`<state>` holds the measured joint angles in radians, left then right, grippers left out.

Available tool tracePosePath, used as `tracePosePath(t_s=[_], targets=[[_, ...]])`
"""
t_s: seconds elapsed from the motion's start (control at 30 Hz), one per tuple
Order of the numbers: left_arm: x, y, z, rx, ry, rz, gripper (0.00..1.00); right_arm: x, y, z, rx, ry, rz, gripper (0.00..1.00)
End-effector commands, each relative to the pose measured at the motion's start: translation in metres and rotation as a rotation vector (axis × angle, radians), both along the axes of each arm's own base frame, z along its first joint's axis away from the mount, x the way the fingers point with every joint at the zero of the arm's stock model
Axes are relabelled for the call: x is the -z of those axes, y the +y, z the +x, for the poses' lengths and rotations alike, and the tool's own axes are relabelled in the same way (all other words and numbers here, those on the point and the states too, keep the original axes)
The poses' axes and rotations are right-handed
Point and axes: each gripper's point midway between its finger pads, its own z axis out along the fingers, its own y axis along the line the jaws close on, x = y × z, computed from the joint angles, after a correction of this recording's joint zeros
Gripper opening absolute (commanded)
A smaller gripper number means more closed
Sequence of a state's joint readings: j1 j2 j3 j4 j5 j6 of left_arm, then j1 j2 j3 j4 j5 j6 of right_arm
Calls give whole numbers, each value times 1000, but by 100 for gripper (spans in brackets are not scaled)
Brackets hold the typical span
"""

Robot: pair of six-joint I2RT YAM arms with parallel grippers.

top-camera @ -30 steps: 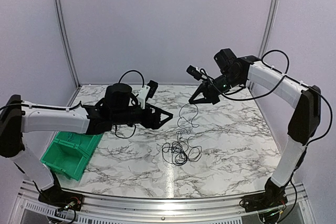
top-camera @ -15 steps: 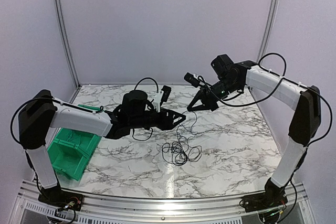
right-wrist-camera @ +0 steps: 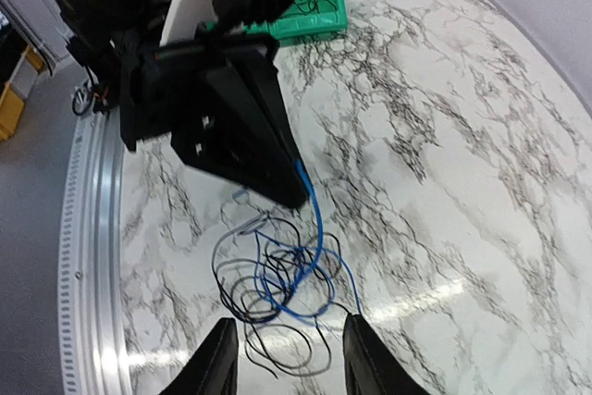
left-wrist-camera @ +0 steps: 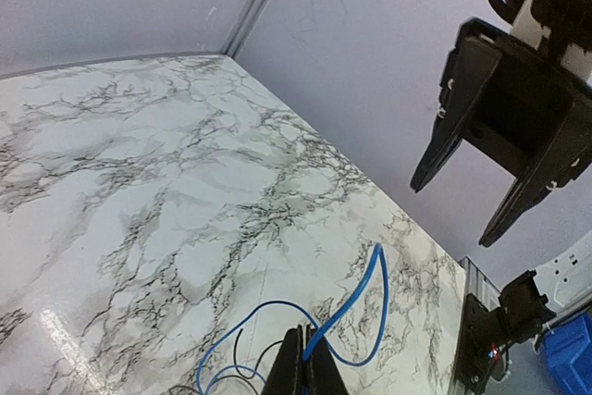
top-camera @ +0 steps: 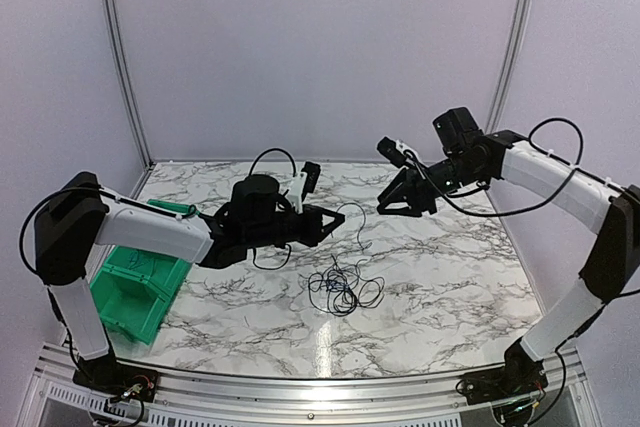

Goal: Untangle the cables

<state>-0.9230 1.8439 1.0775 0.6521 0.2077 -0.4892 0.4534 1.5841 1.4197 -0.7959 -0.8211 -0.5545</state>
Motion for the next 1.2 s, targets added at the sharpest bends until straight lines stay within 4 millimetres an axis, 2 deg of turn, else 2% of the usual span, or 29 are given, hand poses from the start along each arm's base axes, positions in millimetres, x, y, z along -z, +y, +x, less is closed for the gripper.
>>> tracePosePath(t_s=[0.0, 0.13, 0.23, 0.4, 0.53, 0.67, 0.77, 0.87, 1.0, 1.17], targets=[[-38, 22, 13, -120, -56, -63, 0, -9, -20, 7, 97, -146, 16, 45], [-75, 25, 9, -111, -84, -134, 0, 9, -24, -2, 92, -120, 11, 51], [-115, 29, 4, -99, -123, -202, 0, 19, -23, -5, 88, -98, 14, 52], [-177, 46, -5, -117, -224, -280, 0, 33, -20, -4, 72, -65, 16, 53], [-208, 62, -11, -143, -290, -277, 0, 43, -16, -2, 58, -30, 21, 53], [-252, 85, -17, -199, -375, -239, 0, 65, -15, 2, 48, -32, -1, 53], [-280, 109, -7, -305, -377, -164, 0, 90, -19, 11, 104, -63, -1, 52], [-306, 132, -2, -389, -410, -69, 0, 111, -19, 6, 80, -40, -16, 53], [-319, 170, 2, -525, -437, 65, 0, 118, -20, 7, 72, -27, -36, 53], [-310, 222, 1, -684, -440, 147, 0, 118, -16, 2, 52, -7, -11, 54]])
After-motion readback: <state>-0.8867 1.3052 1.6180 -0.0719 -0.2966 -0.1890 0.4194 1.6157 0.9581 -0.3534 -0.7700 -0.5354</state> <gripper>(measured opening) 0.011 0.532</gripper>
